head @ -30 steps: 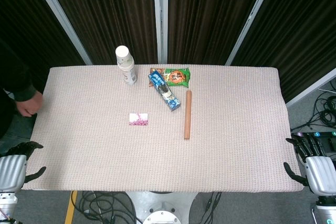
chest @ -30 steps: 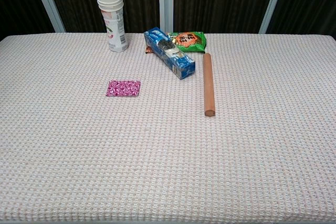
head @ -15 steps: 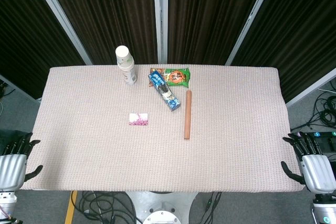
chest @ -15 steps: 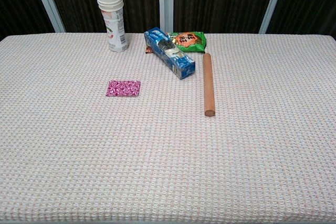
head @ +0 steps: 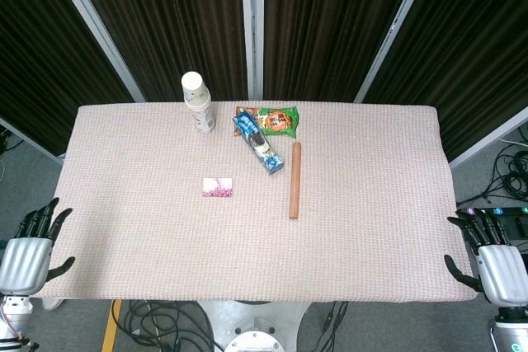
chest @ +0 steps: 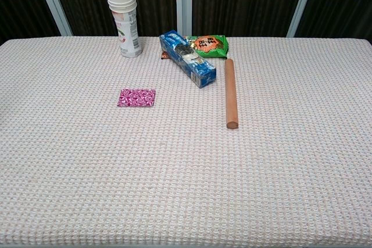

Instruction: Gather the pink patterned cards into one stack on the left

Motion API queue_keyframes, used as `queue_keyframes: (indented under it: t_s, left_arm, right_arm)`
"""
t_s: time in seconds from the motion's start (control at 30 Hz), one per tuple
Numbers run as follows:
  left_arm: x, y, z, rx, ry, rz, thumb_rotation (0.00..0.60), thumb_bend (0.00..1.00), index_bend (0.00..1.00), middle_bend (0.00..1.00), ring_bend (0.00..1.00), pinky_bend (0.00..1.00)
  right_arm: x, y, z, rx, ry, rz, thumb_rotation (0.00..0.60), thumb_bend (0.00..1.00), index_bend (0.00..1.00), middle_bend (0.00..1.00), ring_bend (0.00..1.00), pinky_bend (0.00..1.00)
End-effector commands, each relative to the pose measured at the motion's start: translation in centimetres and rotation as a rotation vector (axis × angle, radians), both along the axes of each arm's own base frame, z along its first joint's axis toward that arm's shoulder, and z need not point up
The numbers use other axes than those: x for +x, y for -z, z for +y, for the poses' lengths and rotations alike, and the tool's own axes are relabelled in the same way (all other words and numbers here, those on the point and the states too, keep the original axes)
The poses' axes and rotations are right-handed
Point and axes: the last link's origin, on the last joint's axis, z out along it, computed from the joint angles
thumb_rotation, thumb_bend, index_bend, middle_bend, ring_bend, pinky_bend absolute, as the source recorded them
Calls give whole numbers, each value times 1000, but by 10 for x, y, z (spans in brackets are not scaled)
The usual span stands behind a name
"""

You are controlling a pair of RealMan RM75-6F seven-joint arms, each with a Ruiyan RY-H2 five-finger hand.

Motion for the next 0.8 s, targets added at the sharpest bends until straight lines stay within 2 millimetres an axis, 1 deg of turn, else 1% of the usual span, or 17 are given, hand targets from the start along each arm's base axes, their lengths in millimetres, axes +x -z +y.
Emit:
queue_keyframes:
  t_s: [0.03, 0.13, 0.2, 0.33, 0.4, 0.43, 0.47, 0.5, 0.63, 0.7, 0.8]
  left_arm:
    - [9, 6, 19, -46, 35, 4, 600, 211, 183, 112, 118, 151]
    - [20, 12, 42, -116, 73, 9, 600, 213, 183, 142, 132, 198]
    - [29, 18, 61, -160, 117, 19, 600, 216, 184, 187, 154, 213]
    - [46, 35, 98, -221, 193, 24, 600, 263, 192, 313, 254, 287]
    - [54, 47, 115, -251, 223, 23, 600, 336, 200, 394, 343, 396]
    - [60, 54, 126, -272, 239, 24, 600, 360, 203, 421, 379, 442]
    - [63, 61, 133, -289, 250, 30, 600, 388, 207, 454, 428, 507]
    - [67, 67, 140, -308, 259, 36, 600, 405, 208, 475, 457, 552]
    - [86, 96, 167, -391, 305, 102, 600, 435, 209, 555, 546, 670]
    - [92, 108, 176, -428, 309, 131, 600, 441, 209, 575, 572, 708]
    - [103, 126, 188, -474, 314, 177, 600, 445, 209, 611, 629, 798]
  right_arm:
    - [1, 1, -2, 5, -6, 2, 577, 238, 194, 143, 36, 28]
    - [3, 1, -4, 8, -12, 4, 578, 237, 194, 143, 37, 27]
    - [3, 0, -5, 6, -14, 6, 581, 236, 194, 144, 36, 27]
    - [3, 1, -7, 15, -9, 12, 579, 238, 193, 143, 37, 27]
    - [3, 2, -7, 20, -7, 14, 574, 238, 193, 143, 36, 27]
    - [3, 3, -7, 22, -6, 15, 578, 237, 194, 144, 36, 27]
    - [3, 3, -7, 23, -4, 17, 581, 237, 194, 144, 36, 27]
    - [3, 3, -8, 22, -3, 18, 582, 236, 193, 144, 36, 27]
    - [2, 2, -9, 23, 8, 26, 583, 238, 194, 143, 37, 27]
    - [2, 3, -10, 25, 11, 28, 584, 238, 194, 143, 37, 27]
    - [1, 4, -11, 27, 17, 28, 580, 238, 194, 143, 36, 27]
